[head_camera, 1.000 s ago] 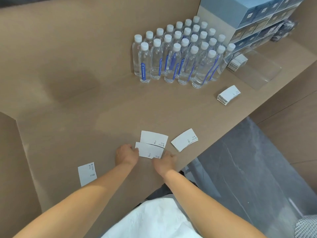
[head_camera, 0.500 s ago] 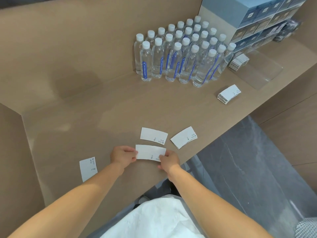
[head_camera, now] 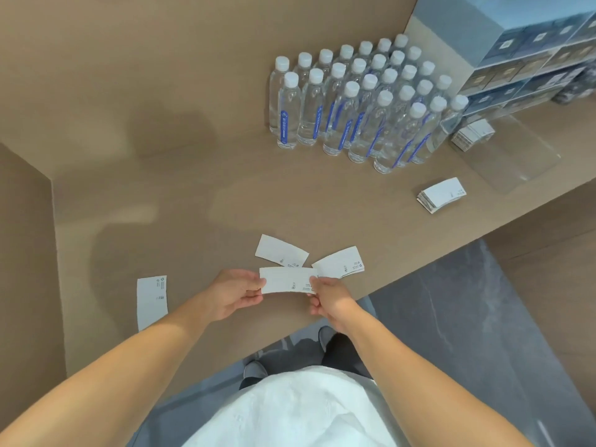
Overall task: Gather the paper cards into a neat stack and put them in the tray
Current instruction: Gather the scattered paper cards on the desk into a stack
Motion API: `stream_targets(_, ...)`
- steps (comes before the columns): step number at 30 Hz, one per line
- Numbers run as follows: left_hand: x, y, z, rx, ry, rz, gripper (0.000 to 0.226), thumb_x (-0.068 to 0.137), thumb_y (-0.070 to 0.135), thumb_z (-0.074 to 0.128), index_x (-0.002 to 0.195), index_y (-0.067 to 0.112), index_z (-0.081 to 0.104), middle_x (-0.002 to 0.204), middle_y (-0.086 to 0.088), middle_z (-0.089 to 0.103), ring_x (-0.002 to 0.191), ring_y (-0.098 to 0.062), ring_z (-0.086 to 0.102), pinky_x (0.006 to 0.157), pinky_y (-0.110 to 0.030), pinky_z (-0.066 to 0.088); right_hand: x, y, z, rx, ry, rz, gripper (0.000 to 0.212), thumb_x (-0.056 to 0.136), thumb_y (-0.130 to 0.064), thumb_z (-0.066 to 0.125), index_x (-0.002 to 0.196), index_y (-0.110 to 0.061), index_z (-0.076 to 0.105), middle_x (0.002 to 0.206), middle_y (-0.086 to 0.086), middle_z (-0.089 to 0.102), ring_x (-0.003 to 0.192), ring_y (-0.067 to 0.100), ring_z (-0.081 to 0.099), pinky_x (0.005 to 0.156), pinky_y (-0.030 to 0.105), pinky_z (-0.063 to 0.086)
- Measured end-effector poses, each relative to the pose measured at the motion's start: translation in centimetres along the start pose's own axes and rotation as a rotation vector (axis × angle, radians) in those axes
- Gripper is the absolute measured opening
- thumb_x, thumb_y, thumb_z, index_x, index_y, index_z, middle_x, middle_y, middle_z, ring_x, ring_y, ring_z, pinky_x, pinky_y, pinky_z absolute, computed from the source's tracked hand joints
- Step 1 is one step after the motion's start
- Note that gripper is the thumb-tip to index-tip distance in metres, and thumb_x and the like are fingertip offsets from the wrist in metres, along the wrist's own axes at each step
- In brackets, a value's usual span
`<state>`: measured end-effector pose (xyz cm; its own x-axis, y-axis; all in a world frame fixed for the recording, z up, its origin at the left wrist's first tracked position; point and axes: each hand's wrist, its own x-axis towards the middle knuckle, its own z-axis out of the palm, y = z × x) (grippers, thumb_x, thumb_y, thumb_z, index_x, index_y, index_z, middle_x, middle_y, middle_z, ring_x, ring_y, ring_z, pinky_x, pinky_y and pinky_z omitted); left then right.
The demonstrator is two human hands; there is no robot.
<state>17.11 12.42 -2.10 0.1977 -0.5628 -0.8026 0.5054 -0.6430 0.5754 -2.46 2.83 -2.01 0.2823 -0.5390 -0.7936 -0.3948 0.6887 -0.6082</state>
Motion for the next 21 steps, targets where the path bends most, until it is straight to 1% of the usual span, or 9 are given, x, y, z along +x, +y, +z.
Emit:
stream_targets(2,0.0,-0.2,1.3,0.002,0.015,0.016,0.012,0.083,0.0,0.072,0.092,0.004,0.067,0.087,-0.01,0.071,0.078,-0.02,0.065,0.07,-0.03,0.057,0.7,-1.0,-1.7,-0.069,-0.031,-0.032,0.029,0.102,-0.021,0.045,0.115,0.0,0.06,0.071,0.005,0.053,0.052,0.014,0.036,0.048,0.029,0.036)
stream_targets(4,0.2,-0.4,2.9,-0.041,0.053,0.039,0.013,0.083,0.0,0.072,0.094,0.004,0.067,0.09,-0.01,0.07,0.08,-0.02,0.065,0.07,-0.03,0.057,1.4,-2.1,-3.2,-0.128,-0.068,-0.057,0.029,0.102,-0.021,0.044,0.107,0.001,0.062,0.069,0.005,0.049,0.053,0.015,0.035,0.048,0.029,0.034)
stream_targets(6,0.4,-0.4,4.6,-0.087,0.095,0.055,0.016,0.083,0.001,0.072,0.098,0.003,0.066,0.092,-0.011,0.071,0.081,-0.02,0.065,0.071,-0.03,0.057,2.1,-3.2,-4.7,-0.192,-0.103,-0.067,0.03,0.102,-0.022,0.044,0.107,0.001,0.063,0.069,0.006,0.05,0.053,0.015,0.036,0.048,0.029,0.034)
stream_targets(8,0.4,-0.5,6.6,-0.135,0.131,0.06,0.017,0.084,0.002,0.072,0.099,0.002,0.066,0.092,-0.01,0.072,0.081,-0.02,0.066,0.071,-0.03,0.057,2.9,-4.4,-6.5,-0.272,-0.122,-0.078,0.029,0.101,-0.025,0.044,0.11,-0.004,0.064,0.072,0.008,0.051,0.053,0.015,0.037,0.049,0.028,0.035)
stream_targets(11,0.5,-0.8,9.8,-0.219,0.164,0.065,0.017,0.084,0.002,0.071,0.101,0.003,0.065,0.091,-0.007,0.073,0.082,-0.019,0.066,0.072,-0.03,0.057,4.1,-5.9,-9.3,-0.372,-0.161,-0.09,0.028,0.1,-0.029,0.045,0.1,-0.01,0.066,0.068,0.003,0.05,0.048,0.012,0.035,0.042,0.023,0.029)
stream_targets(13,0.7,-0.9,11.8,-0.256,0.178,0.073,0.024,0.086,0.002,0.07,0.108,0.002,0.063,0.1,-0.01,0.071,0.089,-0.021,0.065,0.077,-0.031,0.056,4.9,-6.5,-11.2,-0.394,-0.196,-0.079,0.027,0.1,-0.029,0.046,0.098,-0.01,0.066,0.063,0.0,0.05,0.043,0.011,0.031,0.04,0.023,0.024)
stream_targets(16,1.0,-1.2,14.7,-0.249,0.218,0.087,0.028,0.089,0.003,0.066,0.116,0.0,0.061,0.115,-0.015,0.069,0.1,-0.025,0.064,0.085,-0.033,0.054,6.1,-7.0,-13.7,-0.484,-0.225,-0.106,0.031,0.1,-0.031,0.048,0.1,-0.008,0.067,0.061,0.001,0.048,0.047,0.014,0.026,0.044,0.027,0.018)
stream_targets(19,1.1,-1.6,17.0,-0.275,0.315,0.089,0.036,0.09,0.003,0.065,0.124,-0.004,0.055,0.121,-0.018,0.066,0.108,-0.029,0.063,0.091,-0.034,0.053,7.1,-7.5,-14.9,-0.573,-0.248,-0.14,0.031,0.099,-0.034,0.047,0.105,-0.012,0.068,0.067,0.005,0.051,0.049,0.016,0.025,0.044,0.029,0.018)
stream_targets(21,1.2,-1.7,17.8,-0.293,0.369,0.088,0.039,0.089,0.003,0.066,0.125,-0.005,0.053,0.122,-0.02,0.064,0.109,-0.03,0.063,0.09,-0.034,0.053,7.6,-7.8,-15.3,-0.614,-0.267,-0.157,0.03,0.1,-0.034,0.046,0.104,-0.014,0.068,0.065,0.004,0.053,0.048,0.015,0.025,0.043,0.029,0.02)
